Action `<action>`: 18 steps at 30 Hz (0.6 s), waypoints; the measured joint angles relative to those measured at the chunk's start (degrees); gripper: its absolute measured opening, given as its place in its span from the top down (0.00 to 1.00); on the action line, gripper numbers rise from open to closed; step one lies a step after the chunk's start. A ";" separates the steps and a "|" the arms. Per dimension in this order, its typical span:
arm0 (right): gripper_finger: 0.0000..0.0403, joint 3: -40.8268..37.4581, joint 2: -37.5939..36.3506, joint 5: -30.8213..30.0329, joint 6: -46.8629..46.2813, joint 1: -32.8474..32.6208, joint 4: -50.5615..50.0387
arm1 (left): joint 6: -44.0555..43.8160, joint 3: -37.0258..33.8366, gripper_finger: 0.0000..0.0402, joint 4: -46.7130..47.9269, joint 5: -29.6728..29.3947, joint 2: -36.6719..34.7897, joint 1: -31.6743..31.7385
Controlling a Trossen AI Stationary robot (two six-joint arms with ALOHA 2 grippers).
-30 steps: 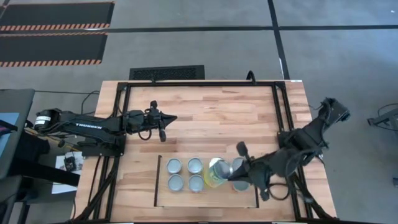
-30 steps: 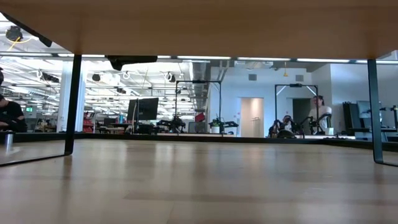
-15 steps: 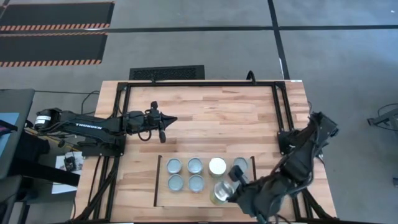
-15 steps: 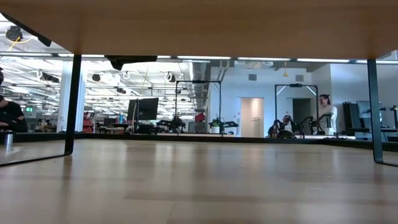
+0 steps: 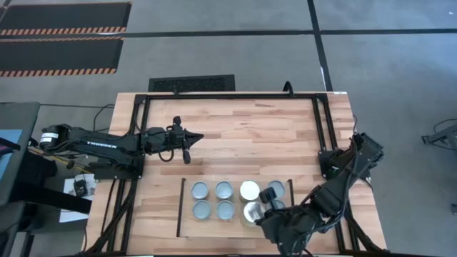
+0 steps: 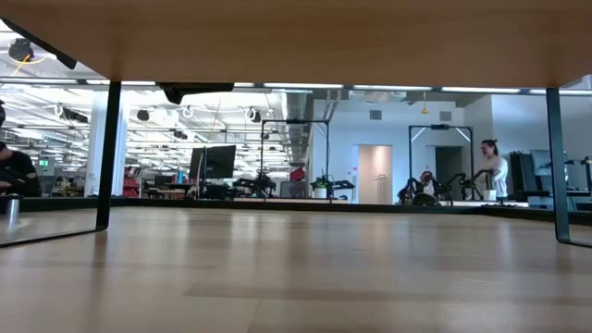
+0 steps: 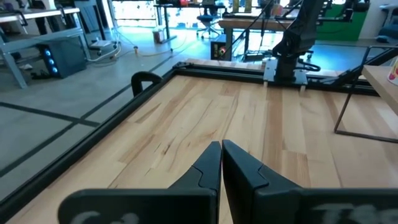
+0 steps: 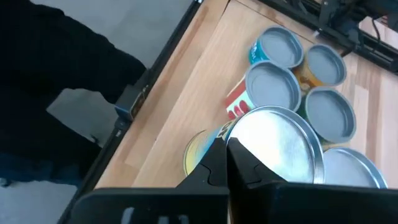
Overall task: Pick and place cans onto a shelf
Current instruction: Put the green carrot can on the shelf aligned with other cans on the shelf
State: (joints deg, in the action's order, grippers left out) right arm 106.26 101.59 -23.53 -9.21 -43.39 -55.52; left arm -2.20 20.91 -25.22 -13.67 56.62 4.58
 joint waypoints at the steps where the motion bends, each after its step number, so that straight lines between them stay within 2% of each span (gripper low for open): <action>1: 0.99 0.00 0.06 0.52 0.00 0.00 0.08 | 0.00 0.01 0.99 0.04 0.00 0.00 0.00; 8: 0.99 -0.03 1.04 2.70 -0.46 0.70 -1.93 | 0.00 0.01 0.99 0.03 -0.02 0.00 0.00; 18: 0.99 0.02 0.91 2.67 0.53 1.58 -1.44 | 0.02 0.02 0.99 0.10 -0.07 0.00 0.02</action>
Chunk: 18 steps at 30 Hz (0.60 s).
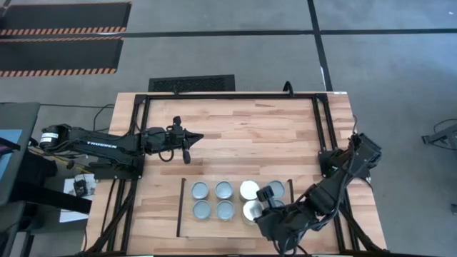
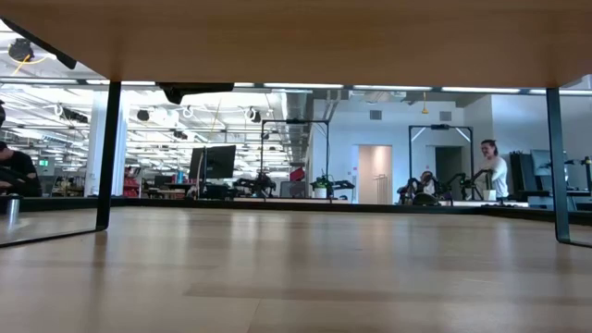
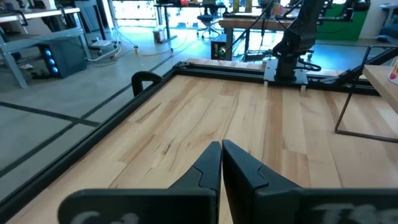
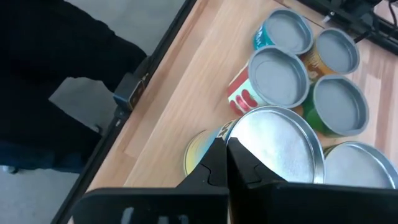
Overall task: Pick and place cans onto a shelf
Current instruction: Put the green carrot can on the shelf aligned with other cans on the shelf
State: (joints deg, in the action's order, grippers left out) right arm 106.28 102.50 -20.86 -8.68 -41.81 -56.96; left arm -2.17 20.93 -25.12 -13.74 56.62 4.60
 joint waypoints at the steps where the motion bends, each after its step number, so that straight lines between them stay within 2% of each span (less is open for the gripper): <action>1: 0.99 0.00 0.00 -0.02 0.20 0.01 -0.04 | 0.00 -0.02 0.99 -0.02 0.02 0.00 0.00; 8: 0.97 -0.02 0.00 1.60 1.00 0.73 0.02 | 0.42 -0.02 0.99 0.33 -0.07 0.00 0.00; 18: 0.87 -0.04 0.00 3.19 1.19 2.61 0.01 | 0.42 -0.01 0.99 0.50 -0.09 0.00 0.00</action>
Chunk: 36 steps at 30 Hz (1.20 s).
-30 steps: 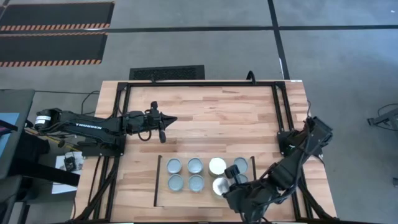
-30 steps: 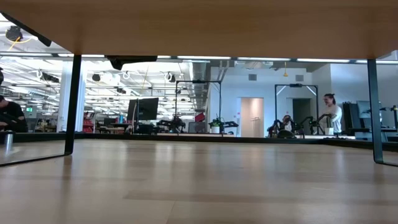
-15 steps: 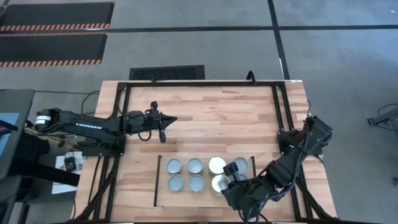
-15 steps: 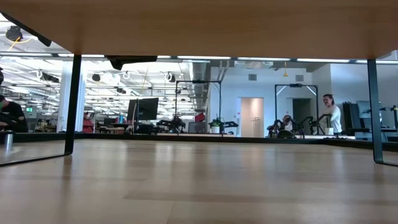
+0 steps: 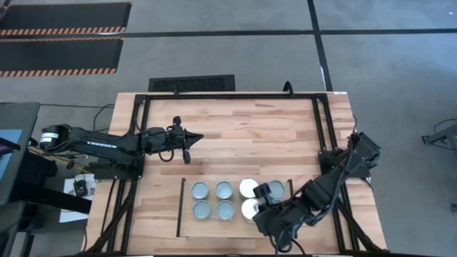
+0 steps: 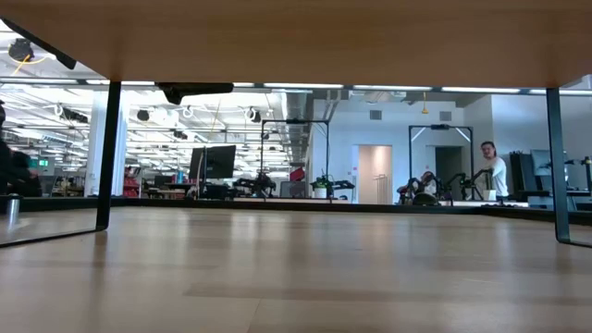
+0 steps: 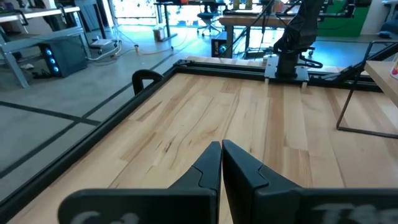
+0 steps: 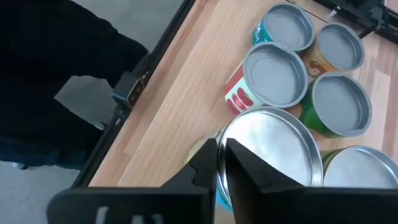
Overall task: Pick and place cans onto a shelf
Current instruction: Put the green carrot can on the shelf aligned with other cans on the shelf, then return to Home Position
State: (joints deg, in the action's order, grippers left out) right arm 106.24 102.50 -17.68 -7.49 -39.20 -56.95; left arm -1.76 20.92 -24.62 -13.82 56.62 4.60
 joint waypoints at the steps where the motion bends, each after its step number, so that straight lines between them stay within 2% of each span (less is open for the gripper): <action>1: 0.86 0.00 0.00 0.07 -0.01 0.02 0.00 | 0.00 0.00 0.99 0.00 0.00 0.00 0.00; 9: 0.82 0.00 0.00 0.18 0.19 0.39 0.97 | 0.00 -0.01 0.99 0.14 -0.02 0.00 0.00; 18: 0.82 0.00 -0.02 0.07 9.29 -0.36 3.30 | 0.00 0.01 0.99 0.33 -0.04 0.00 0.00; 23: 0.85 0.00 -0.29 0.46 14.72 -0.57 3.03 | 0.23 -0.01 0.99 0.33 -0.07 0.00 0.00; 26: 0.90 -0.01 -1.65 3.41 16.89 -0.19 1.73 | 1.57 0.00 0.99 0.33 1.37 0.00 0.00; 29: 0.97 0.00 -3.59 6.81 19.00 1.81 1.38 | 2.38 0.00 0.99 0.31 3.53 0.00 0.00; 33: 0.96 -0.09 -5.83 9.69 22.94 6.33 1.45 | 2.62 -0.01 0.99 0.31 5.97 0.00 0.57; 36: 0.97 -2.95 -8.92 10.61 26.07 10.28 2.83 | 3.02 0.00 0.99 0.31 8.09 0.00 1.90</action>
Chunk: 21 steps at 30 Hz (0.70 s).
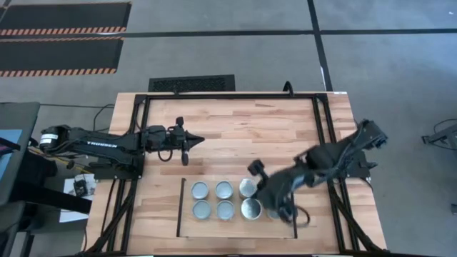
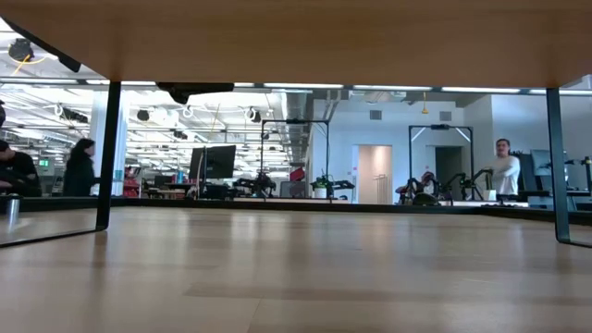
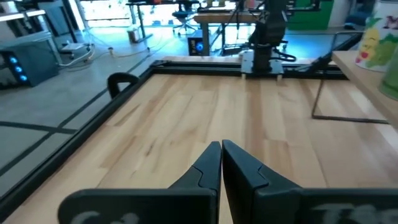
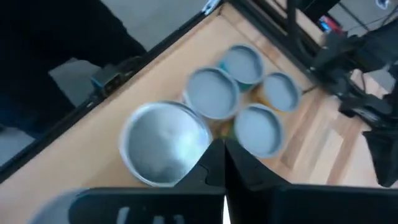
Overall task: Pick and place cans onto a shelf
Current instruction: Return to Home Position
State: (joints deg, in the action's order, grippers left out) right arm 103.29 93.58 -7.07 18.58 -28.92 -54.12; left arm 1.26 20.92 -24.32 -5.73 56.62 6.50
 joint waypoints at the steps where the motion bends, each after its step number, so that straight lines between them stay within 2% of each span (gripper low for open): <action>1: 0.98 -1.51 -1.14 0.99 0.67 1.46 1.07 | 0.00 0.00 0.99 0.00 0.20 0.00 0.59; 3: 0.99 -5.79 -4.00 3.30 1.41 4.34 4.50 | -0.02 0.01 0.99 -0.16 0.97 0.00 1.79; 9: 0.98 -23.52 -14.30 7.39 7.28 13.16 23.94 | 2.88 0.01 0.99 -1.04 2.47 -0.02 4.06; 14: 0.99 -36.14 -22.65 13.31 7.40 21.45 35.74 | 4.54 0.01 0.99 -1.34 2.47 -0.02 5.10; 21: 0.98 -51.16 -31.92 14.70 6.79 30.70 50.93 | 5.53 -0.31 0.99 -3.11 3.82 -0.02 7.56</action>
State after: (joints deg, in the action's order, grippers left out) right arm 52.13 61.66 7.63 25.36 1.78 -3.19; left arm 6.80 20.61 -27.43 -1.92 56.60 14.06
